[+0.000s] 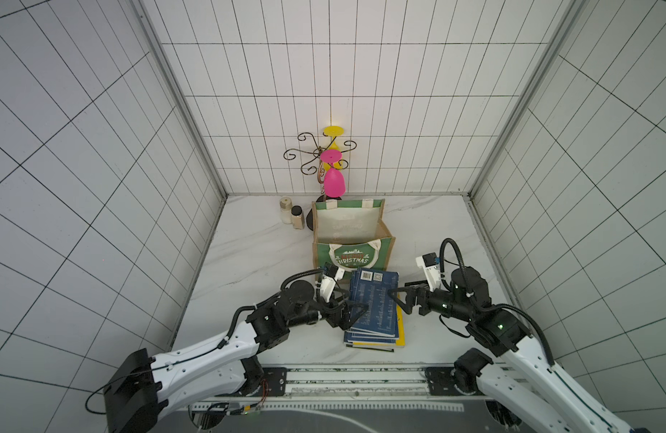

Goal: Put the books into the canvas bag
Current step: Pick up the book from the book.

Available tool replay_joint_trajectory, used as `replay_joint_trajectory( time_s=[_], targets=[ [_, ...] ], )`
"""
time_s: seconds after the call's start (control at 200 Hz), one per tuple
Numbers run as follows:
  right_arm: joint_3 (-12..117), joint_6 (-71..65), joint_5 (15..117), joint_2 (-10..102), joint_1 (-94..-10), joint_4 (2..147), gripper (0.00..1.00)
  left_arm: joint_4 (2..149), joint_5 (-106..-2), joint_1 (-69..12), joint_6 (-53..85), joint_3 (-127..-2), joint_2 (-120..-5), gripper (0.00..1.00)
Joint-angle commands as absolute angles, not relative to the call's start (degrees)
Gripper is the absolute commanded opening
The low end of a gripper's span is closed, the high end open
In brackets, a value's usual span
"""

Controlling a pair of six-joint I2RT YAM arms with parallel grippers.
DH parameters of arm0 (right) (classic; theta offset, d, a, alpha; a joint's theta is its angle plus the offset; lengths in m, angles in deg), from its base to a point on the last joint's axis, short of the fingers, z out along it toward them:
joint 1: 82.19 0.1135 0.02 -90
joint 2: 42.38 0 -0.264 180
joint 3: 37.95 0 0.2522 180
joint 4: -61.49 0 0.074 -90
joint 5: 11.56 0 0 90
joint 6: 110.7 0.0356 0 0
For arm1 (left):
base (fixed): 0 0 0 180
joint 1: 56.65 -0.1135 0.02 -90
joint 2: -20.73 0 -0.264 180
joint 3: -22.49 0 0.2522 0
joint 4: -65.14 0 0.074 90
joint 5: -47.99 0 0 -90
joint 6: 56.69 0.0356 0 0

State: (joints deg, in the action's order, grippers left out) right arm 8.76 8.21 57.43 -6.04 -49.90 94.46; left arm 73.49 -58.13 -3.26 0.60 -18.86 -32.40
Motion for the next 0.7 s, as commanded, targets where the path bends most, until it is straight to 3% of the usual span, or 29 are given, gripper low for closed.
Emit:
replay_joint_trajectory(
  time_s=[0.0, 0.695],
  targets=[
    [6.57, 9.98, 63.52, -4.74, -49.48, 93.45, 0.99, 73.27, -58.28, -3.65, 1.61, -19.66, -33.18, 0.97],
    [4.00, 9.53, 61.98, 0.28, -49.46, 88.00, 0.99, 71.42, -62.36, -3.21, 2.89, -22.39, -38.57, 0.97]
  ],
)
